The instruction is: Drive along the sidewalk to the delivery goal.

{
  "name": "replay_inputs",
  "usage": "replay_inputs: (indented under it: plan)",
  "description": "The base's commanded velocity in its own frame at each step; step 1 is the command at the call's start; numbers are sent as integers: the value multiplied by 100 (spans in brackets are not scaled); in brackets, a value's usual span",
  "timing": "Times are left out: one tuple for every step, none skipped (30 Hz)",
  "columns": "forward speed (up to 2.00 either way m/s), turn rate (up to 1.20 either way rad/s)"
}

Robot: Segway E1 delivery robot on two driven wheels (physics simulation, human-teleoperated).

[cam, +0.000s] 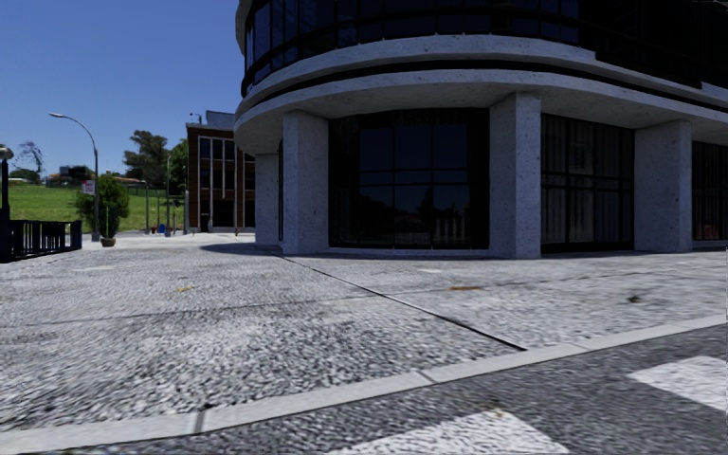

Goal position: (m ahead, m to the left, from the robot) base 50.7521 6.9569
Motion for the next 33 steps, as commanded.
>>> replay_inputs:
  plan:
    - [0,96]
    - [0,96]
    - [0,96]
    - [0,96]
    - [0,96]
    - [0,96]
    - [0,96]
    - [0,96]
    - [0,96]
    - [0,96]
    - [0,96]
    - [0,96]
    - [0,83]
    - [0,0]
    - [0,0]
    - [0,0]
    - [0,0]
    - [0,0]
    - [2,0]
    - [31,0]
    - [50,0]
    - [50,0]
    - [64,0]
    - [79,0]
    - [86,0]
    - [91,0]
    - [91,0]
    - [95,0]
    - [100,0]
    - [102,0]
    - [102,0]
    - [104,0]
    - [104,0]
